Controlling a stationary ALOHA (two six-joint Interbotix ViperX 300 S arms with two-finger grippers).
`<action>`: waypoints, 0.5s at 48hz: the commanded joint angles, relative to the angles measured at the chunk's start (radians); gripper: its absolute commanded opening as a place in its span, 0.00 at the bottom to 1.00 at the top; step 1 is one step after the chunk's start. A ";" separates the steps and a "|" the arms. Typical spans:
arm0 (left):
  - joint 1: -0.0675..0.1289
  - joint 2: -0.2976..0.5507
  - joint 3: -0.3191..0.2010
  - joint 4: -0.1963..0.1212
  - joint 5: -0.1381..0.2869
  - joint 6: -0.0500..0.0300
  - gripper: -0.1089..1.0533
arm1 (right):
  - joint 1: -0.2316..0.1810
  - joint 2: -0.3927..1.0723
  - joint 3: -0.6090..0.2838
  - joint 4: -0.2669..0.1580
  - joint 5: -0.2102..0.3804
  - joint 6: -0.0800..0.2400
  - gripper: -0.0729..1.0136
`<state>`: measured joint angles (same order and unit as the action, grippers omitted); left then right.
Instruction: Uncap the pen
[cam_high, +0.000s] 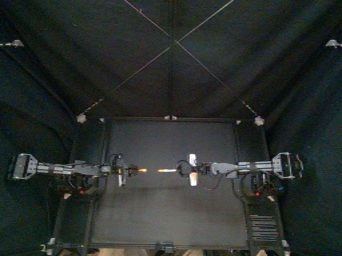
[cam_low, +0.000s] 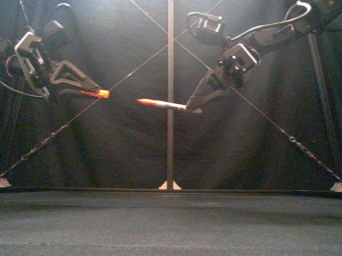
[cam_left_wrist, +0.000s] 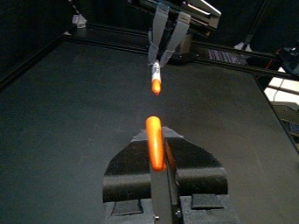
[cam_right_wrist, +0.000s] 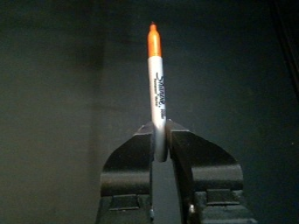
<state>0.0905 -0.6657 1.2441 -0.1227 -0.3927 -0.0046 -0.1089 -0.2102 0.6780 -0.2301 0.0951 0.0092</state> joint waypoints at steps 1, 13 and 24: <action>-0.003 -0.005 -0.009 0.002 0.006 0.0015 0.34 | -0.005 -0.048 0.000 0.002 -0.015 0.002 0.48; -0.005 -0.003 -0.009 0.002 0.017 0.0015 0.34 | -0.005 -0.049 0.005 0.002 -0.018 0.002 0.48; -0.005 -0.005 -0.011 0.002 0.015 0.0015 0.34 | -0.003 -0.049 0.005 0.002 -0.021 0.000 0.48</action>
<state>0.0874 -0.6688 1.2471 -0.1227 -0.3712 -0.0031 -0.1089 -0.2270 0.6949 -0.2301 0.0828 0.0092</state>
